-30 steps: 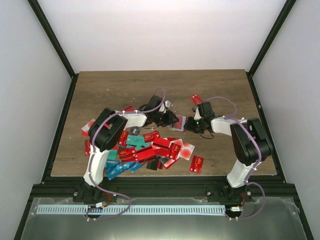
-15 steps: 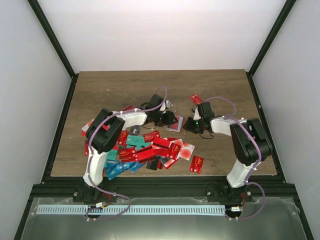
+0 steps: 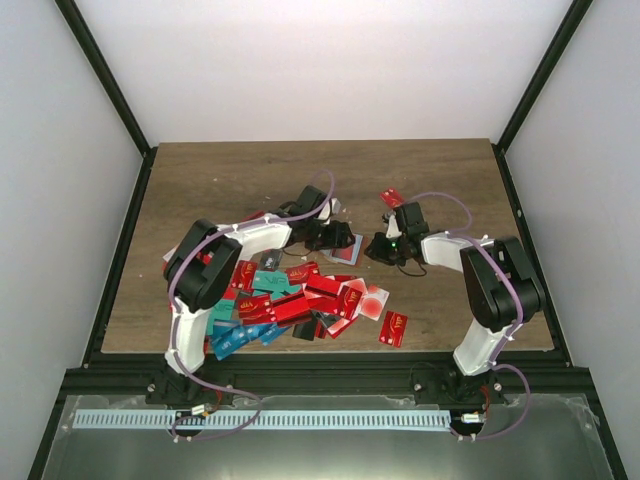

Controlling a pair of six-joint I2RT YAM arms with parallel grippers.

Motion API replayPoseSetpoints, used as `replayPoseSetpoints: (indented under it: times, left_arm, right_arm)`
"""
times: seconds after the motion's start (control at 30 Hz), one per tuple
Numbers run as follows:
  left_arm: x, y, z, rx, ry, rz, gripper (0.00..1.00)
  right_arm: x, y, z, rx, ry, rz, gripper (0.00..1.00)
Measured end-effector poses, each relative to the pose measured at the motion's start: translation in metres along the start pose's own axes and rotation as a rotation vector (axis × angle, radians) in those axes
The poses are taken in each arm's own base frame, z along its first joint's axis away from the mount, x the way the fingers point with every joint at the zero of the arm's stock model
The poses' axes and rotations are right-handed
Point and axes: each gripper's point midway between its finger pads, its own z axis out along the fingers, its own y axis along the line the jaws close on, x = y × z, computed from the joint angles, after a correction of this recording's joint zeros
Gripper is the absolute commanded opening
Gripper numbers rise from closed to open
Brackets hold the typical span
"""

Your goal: Put the credit cards into the card holder

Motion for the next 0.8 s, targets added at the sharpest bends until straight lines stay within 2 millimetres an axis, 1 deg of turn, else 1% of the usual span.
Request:
replayPoseSetpoints:
  times: [0.1, 0.23, 0.33, 0.53, 0.63, 0.8]
  left_arm:
    - [-0.002, -0.003, -0.005, -0.002, -0.009, 0.018, 0.76]
    - [-0.004, -0.002, -0.008, -0.011, -0.016, 0.04, 0.69]
    - [-0.002, 0.001, -0.008, -0.03, -0.012, 0.051, 0.6]
    - [-0.003, 0.008, -0.007, -0.065, -0.017, 0.069, 0.37]
    - [-0.004, 0.01, -0.007, -0.074, -0.02, 0.075, 0.35]
    - [-0.006, 0.013, -0.003, -0.09, -0.021, 0.077, 0.35]
  right_arm:
    - [-0.003, 0.003, -0.001, -0.008, -0.005, -0.004, 0.17]
    - [-0.006, 0.008, -0.005, -0.023, -0.014, -0.01, 0.17]
    - [-0.007, 0.011, -0.006, -0.032, -0.018, -0.013, 0.17]
    - [-0.012, 0.018, -0.007, -0.058, -0.025, -0.021, 0.17]
    - [-0.014, 0.02, -0.008, -0.066, -0.027, -0.022, 0.17]
    - [-0.015, 0.022, -0.008, -0.075, -0.027, -0.023, 0.16]
